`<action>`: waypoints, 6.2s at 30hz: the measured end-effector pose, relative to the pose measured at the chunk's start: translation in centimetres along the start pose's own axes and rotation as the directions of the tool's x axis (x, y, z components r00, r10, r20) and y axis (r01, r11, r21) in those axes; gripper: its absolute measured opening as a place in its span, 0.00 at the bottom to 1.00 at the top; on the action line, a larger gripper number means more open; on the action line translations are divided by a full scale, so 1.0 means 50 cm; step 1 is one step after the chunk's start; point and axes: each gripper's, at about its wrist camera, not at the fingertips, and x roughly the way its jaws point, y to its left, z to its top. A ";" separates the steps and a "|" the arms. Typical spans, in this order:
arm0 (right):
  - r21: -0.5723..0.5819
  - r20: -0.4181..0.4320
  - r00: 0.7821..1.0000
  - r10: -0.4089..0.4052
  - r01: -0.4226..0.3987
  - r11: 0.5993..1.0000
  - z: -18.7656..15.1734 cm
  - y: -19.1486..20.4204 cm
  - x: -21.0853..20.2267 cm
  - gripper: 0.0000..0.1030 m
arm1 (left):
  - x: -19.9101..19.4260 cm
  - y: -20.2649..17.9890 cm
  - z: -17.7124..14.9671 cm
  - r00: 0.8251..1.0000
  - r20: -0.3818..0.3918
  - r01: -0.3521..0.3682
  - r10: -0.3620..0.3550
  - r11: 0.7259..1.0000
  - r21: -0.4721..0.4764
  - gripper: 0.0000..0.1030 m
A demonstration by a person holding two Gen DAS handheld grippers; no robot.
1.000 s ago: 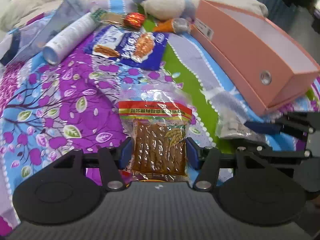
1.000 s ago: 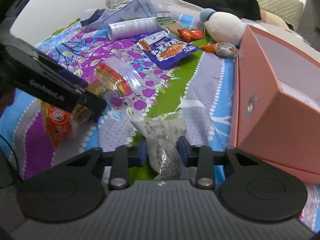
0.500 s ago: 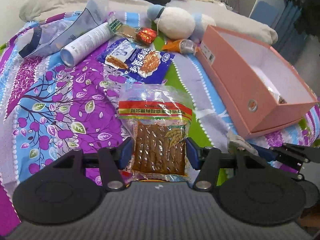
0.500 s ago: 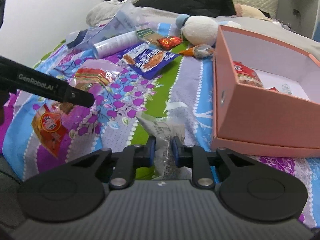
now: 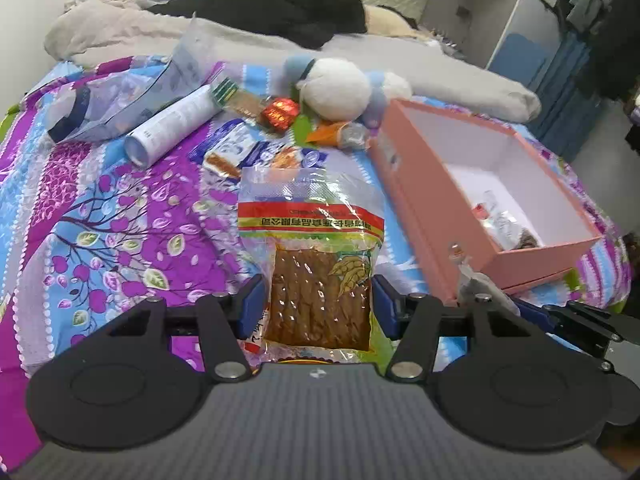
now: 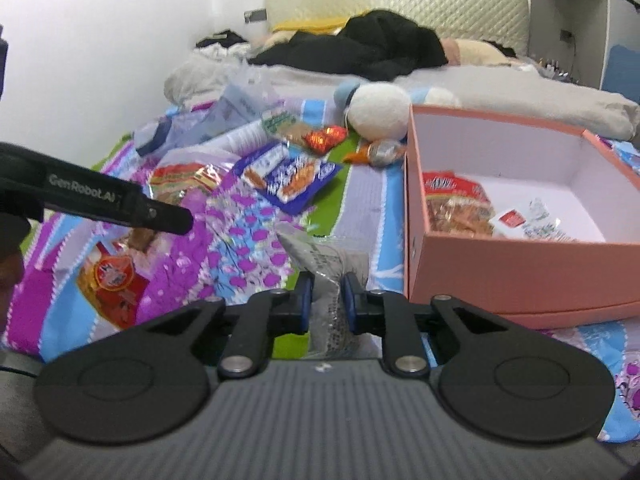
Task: Organize snacks
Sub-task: 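Carry the brown packet and grey bag over the pink box with both tools, then open both tools to drop the packets into the pink box, then withdraw both tools from the box back toward the snack pile, then grasp the blue shrimp-strip packets with the left tool while the right tool grasps the orange cup snack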
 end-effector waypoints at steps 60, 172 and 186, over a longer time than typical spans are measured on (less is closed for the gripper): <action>0.257 -0.049 0.952 -0.301 0.303 0.918 0.112 -0.411 0.075 0.61 | 0.327 -0.410 0.288 0.968 -0.086 0.246 -0.234 0.952 0.184 0.76; 0.530 0.120 0.960 -0.254 0.155 0.833 0.191 -0.087 0.632 0.60 | 0.575 0.267 0.259 0.998 0.051 0.016 -0.023 0.991 0.134 0.96; 0.558 0.043 0.952 -0.302 0.228 0.798 0.200 -0.111 0.681 0.34 | 0.572 0.250 0.239 0.998 0.051 0.026 -0.035 0.984 0.178 0.75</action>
